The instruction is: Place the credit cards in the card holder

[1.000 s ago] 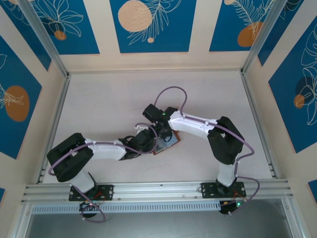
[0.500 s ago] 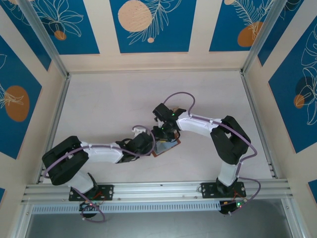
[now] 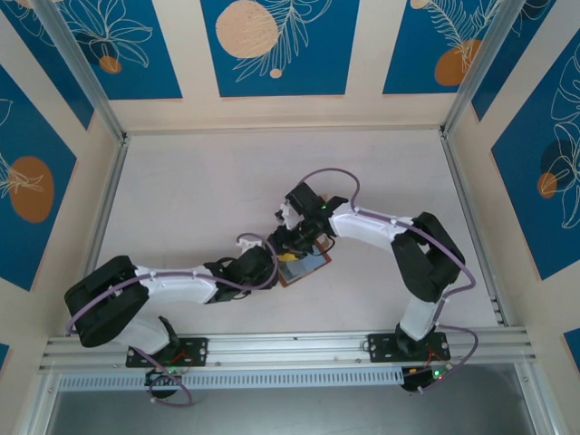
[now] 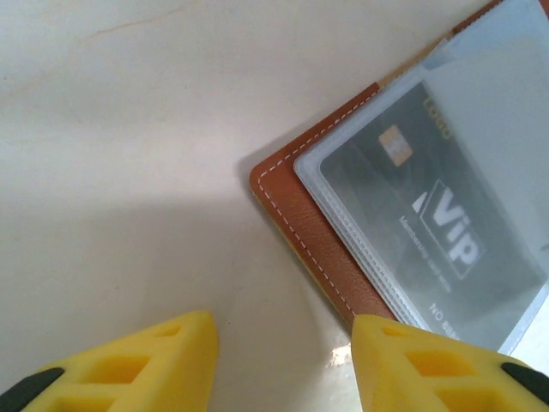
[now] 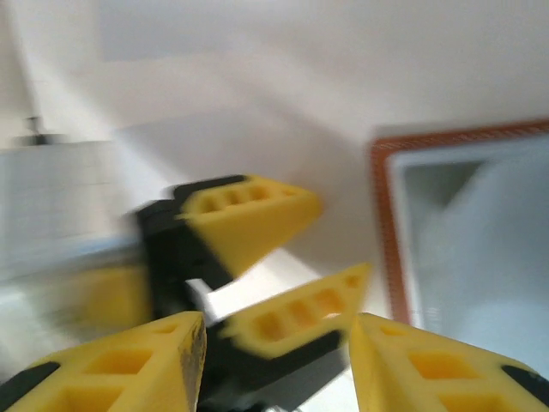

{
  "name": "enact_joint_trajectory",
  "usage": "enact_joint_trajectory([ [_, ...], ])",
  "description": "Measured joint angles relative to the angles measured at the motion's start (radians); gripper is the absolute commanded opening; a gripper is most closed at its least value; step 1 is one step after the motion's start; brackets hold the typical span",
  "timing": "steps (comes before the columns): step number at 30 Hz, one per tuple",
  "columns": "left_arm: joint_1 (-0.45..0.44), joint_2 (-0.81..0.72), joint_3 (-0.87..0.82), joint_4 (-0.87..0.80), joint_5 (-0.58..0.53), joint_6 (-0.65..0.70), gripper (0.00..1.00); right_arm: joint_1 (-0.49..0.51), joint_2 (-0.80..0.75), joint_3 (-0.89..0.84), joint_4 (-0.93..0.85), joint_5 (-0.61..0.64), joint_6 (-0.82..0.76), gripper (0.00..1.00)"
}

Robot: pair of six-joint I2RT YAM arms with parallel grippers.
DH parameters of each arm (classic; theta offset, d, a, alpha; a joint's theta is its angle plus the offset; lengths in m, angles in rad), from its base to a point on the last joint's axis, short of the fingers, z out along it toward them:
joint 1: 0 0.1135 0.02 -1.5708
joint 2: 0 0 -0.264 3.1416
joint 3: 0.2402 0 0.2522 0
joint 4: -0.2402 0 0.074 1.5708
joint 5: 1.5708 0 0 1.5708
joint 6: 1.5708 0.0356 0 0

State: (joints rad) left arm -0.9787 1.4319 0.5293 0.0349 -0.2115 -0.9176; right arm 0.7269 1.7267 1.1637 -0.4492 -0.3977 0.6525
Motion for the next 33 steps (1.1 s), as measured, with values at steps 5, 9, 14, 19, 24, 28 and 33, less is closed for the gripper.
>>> enact_joint_trajectory([
  [5, 0.000, -0.053, -0.035, -0.019, 0.030, 0.000, 0.51, -0.044, -0.173, 0.001, 0.037, -0.030, -0.035, 0.50],
  [9, 0.007, -0.126, -0.073, -0.054, 0.069, 0.010, 0.54, -0.084, -0.197, 0.001, -0.008, 0.065, -0.064, 0.38],
  [14, 0.031, -0.214, -0.098, -0.150, 0.118, 0.029, 0.55, -0.103, -0.126, -0.017, -0.093, 0.262, -0.066, 0.24],
  [19, 0.043, -0.230, -0.092, -0.202, 0.143, 0.064, 0.54, -0.083, -0.064, -0.036, -0.158, 0.436, -0.066, 0.25],
  [24, 0.056, -0.179, -0.049, -0.229, 0.164, 0.090, 0.54, -0.045, -0.035, -0.036, -0.208, 0.559, -0.057, 0.40],
  [28, 0.063, -0.127, -0.002, -0.269, 0.172, 0.102, 0.54, -0.045, -0.032, -0.055, -0.210, 0.591, -0.051, 0.42],
  [33, 0.069, -0.067, 0.047, -0.317, 0.181, 0.114, 0.53, -0.056, -0.016, -0.069, -0.204, 0.592, -0.052, 0.43],
])
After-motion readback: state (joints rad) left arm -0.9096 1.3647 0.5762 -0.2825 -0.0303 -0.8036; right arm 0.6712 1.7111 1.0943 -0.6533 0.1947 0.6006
